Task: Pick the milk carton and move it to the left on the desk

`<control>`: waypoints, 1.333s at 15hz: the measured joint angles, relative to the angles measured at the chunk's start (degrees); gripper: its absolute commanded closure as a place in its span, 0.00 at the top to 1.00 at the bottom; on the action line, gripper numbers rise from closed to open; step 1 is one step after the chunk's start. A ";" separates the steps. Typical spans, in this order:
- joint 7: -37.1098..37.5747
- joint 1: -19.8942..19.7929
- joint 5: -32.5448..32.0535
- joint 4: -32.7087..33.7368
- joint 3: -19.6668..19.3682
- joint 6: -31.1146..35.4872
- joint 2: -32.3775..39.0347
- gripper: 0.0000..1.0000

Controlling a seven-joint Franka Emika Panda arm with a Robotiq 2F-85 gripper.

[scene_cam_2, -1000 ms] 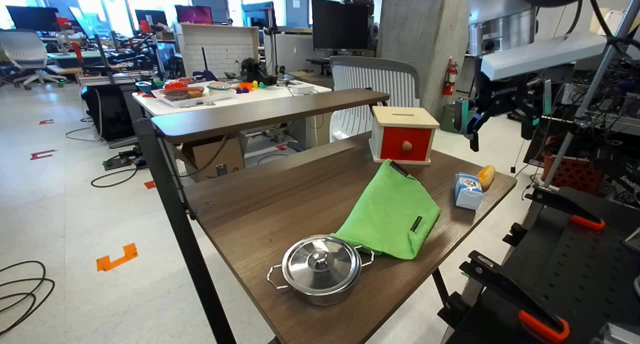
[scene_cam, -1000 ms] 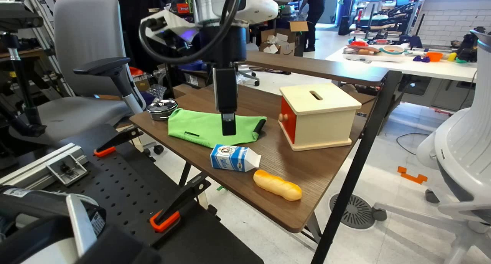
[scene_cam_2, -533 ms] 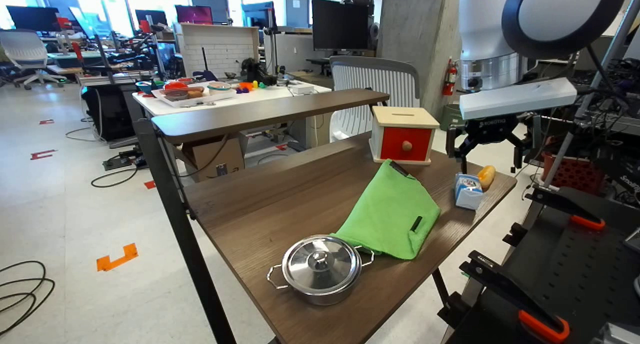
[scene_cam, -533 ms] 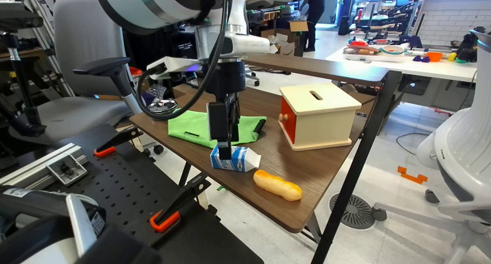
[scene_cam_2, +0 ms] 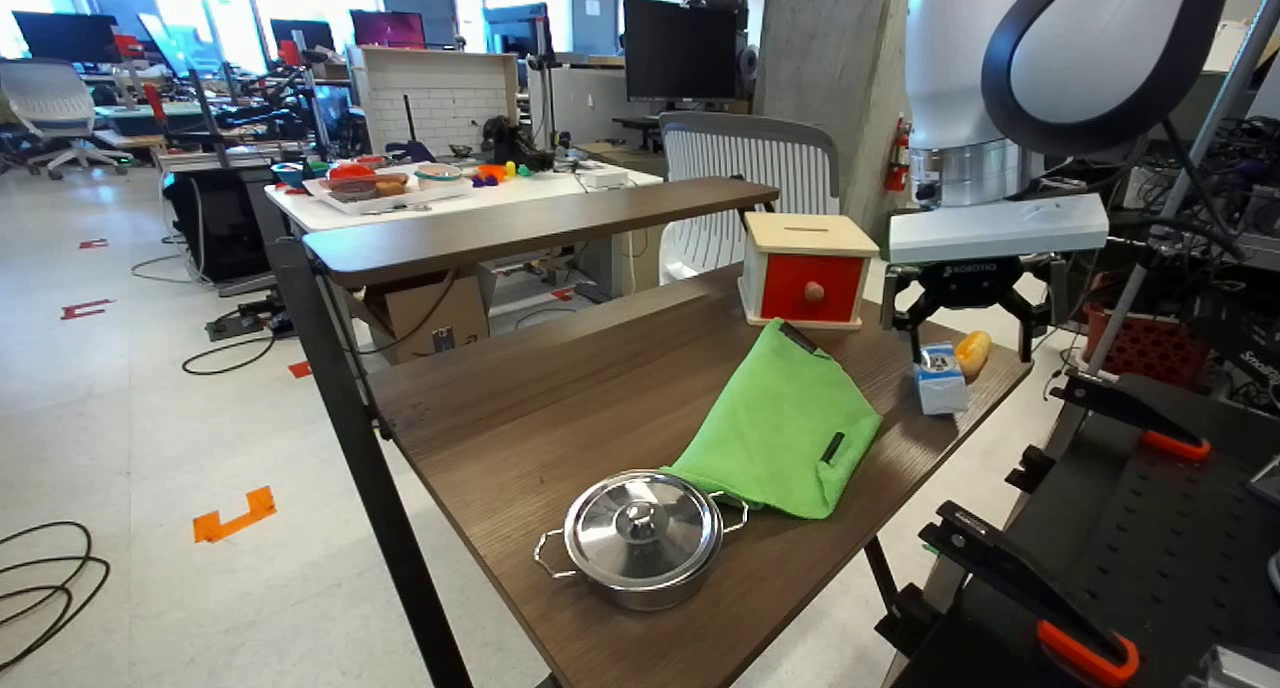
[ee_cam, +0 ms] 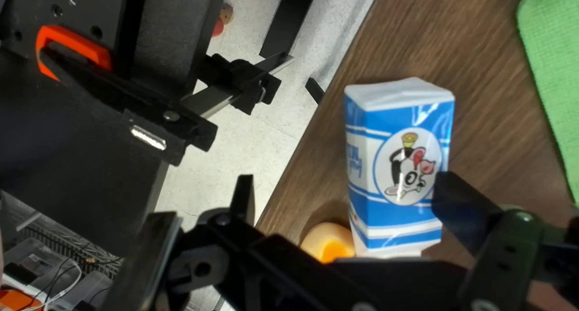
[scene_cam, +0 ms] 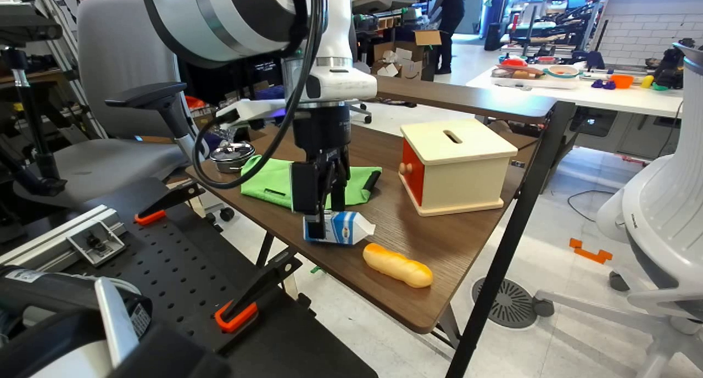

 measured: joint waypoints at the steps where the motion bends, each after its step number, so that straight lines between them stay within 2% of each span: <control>1: 0.90 0.48 0.01 0.33 -0.26 0.32 0.44 1.00; 7: 4.16 2.25 0.01 2.53 -1.16 0.55 3.84 1.00; 8: 4.39 2.47 0.01 2.88 -1.29 0.55 4.32 0.94; 9: 4.56 2.71 0.01 3.28 -1.42 0.55 4.82 0.74; 11: 4.79 3.16 0.01 4.10 -1.68 0.55 5.76 0.69; 16: 5.29 4.16 0.08 5.69 -2.09 0.55 7.17 0.29; 18: 5.29 4.24 0.26 5.95 -2.09 0.54 7.20 0.20; 20: 5.28 4.24 0.33 5.98 -2.09 0.54 7.13 0.19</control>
